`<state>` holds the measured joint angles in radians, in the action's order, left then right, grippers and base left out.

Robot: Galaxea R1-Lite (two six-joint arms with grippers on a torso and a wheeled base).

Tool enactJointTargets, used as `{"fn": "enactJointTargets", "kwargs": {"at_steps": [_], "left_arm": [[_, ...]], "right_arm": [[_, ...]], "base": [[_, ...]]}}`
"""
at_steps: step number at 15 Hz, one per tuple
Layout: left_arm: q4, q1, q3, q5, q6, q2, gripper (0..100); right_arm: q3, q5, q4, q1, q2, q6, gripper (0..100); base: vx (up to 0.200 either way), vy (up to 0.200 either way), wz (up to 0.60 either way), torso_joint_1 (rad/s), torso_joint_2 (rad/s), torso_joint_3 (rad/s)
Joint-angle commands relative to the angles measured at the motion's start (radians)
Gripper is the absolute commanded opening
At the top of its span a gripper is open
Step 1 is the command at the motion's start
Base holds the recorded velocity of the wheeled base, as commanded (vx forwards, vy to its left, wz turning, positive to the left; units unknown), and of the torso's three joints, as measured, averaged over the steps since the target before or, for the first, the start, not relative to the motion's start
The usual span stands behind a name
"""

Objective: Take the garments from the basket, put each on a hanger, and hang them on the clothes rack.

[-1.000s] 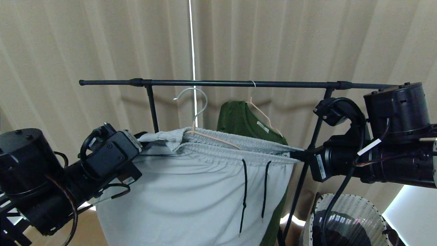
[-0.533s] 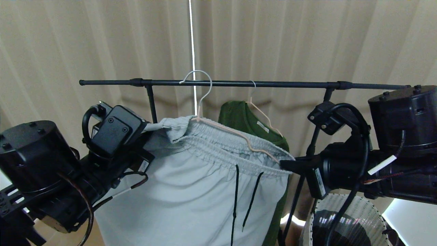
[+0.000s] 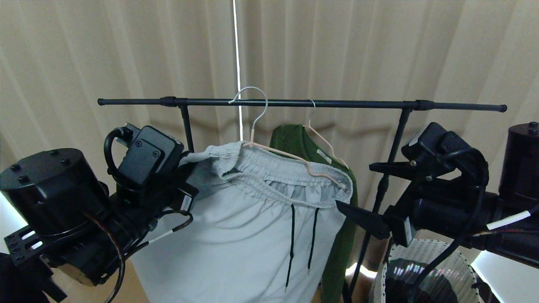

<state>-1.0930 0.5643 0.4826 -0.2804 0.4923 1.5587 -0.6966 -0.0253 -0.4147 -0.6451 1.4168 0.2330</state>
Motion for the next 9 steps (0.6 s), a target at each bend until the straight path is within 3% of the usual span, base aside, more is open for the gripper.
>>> {"fn": "enactJointTargets", "kwargs": {"at_steps": [1,6,9], "left_arm": [[-0.001,0.037,0.005,0.000,-0.031,0.012,0],[-0.004,0.080,-0.013,0.004,-0.074,0.009,0],[-0.085,0.105,-0.052,0.009,-0.086,0.012,0]], "right_arm": [[0.025,0.005,-0.042,0.010,0.008,0.040,100],[-0.017,-0.002,-0.181,0.009,0.117,0.198,100],[-0.077,-0.011,-0.220,0.009,0.180,0.232,100]], "base": [[0.000,0.000,0.00,0.000,0.00,0.000],[0.000,0.000,0.00,0.000,0.00,0.000],[0.000,0.000,0.00,0.000,0.00,0.000]]}}
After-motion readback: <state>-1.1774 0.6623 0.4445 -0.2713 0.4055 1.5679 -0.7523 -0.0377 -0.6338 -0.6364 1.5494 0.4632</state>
